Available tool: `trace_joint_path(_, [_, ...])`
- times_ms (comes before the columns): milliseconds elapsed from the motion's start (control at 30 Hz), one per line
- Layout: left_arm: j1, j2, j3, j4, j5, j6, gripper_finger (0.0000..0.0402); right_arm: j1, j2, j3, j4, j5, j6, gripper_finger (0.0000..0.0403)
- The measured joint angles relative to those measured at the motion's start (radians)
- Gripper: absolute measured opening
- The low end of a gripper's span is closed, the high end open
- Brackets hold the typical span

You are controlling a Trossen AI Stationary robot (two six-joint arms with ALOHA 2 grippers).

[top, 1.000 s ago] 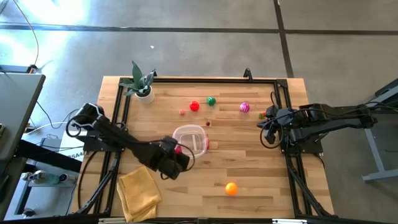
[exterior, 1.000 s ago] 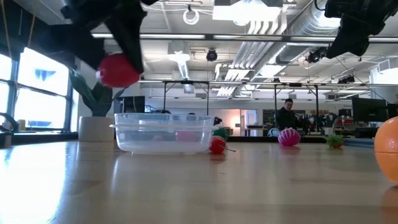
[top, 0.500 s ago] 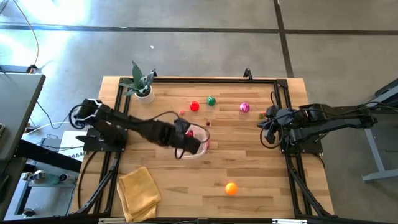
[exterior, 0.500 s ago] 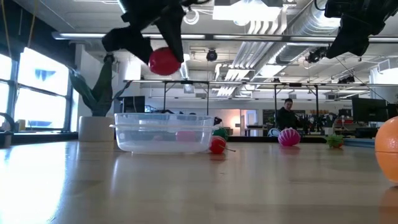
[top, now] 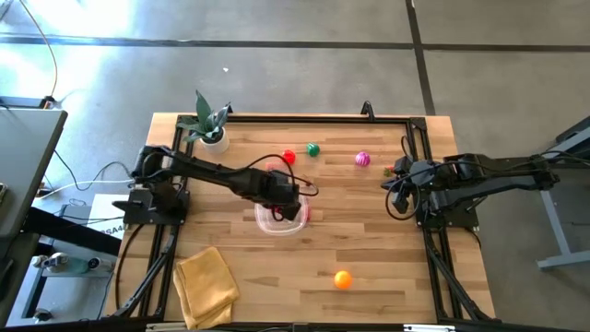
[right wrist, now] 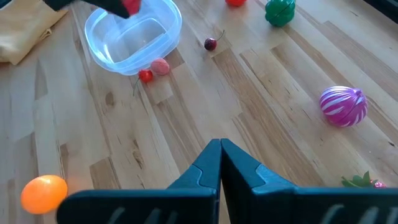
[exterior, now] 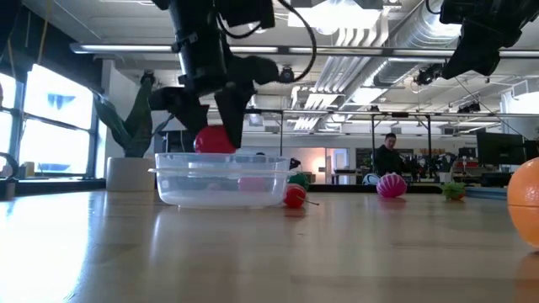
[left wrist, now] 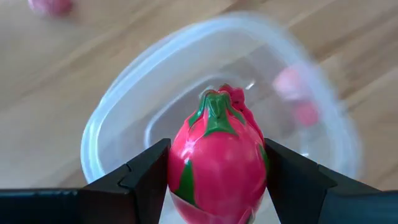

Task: Pick and placing Produce into tupperware
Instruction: Put the red dragon fruit into the transparent container

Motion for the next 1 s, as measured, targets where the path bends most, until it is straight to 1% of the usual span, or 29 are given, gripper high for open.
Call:
trace_joint_path(200, [0.002,0.055,0.001,0.021,0.014,0.0,0.0223,0.0,0.0,0.0,0.0,0.0,0.0,0.0])
trace_joint_path(433, [0.001,0.092,0.001,0.002,0.031,-0.001,0.0223,0.0,0.0,0.0,0.0,0.0,0.0,0.0])
trace_joint_path(767, [0.001,0.092,0.001,-0.004,0.032,-0.004,0.0223,0.0,0.0,0.0,0.0,0.0,0.0,0.0])
trace_joint_path(1000, [0.001,0.092,-0.043,0.038,0.056,-0.013,0.0223,0.0,0.0,0.0,0.0,0.0,0.0,0.0])
